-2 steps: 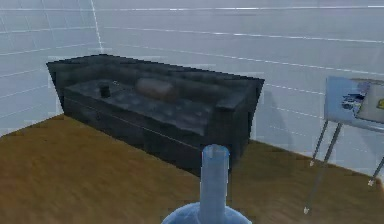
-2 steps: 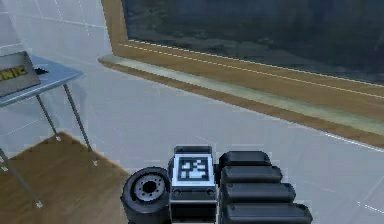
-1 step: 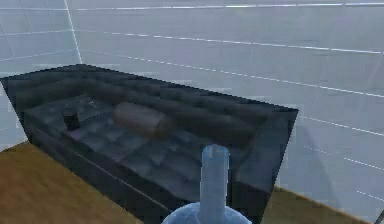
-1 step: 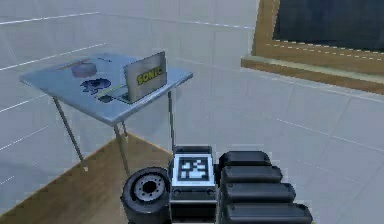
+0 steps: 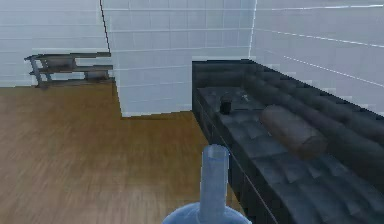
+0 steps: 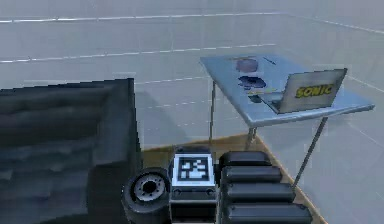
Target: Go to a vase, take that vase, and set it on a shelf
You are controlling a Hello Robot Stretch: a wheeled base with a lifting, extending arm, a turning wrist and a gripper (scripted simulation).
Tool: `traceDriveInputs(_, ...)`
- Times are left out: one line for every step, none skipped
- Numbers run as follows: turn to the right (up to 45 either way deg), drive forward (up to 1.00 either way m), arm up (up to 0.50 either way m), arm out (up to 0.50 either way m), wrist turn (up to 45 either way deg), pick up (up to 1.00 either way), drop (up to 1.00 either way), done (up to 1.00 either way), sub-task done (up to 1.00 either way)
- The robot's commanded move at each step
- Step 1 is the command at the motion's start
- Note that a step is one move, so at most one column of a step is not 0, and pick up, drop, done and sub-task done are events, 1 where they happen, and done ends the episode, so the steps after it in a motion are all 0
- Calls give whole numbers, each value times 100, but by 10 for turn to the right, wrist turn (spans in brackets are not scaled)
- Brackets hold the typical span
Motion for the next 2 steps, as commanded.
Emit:
traceDriveInputs(-120,0,0,0,0,0,0,0,0)
traceDriveInputs(0,90,0,0,0,0,0,0,0)
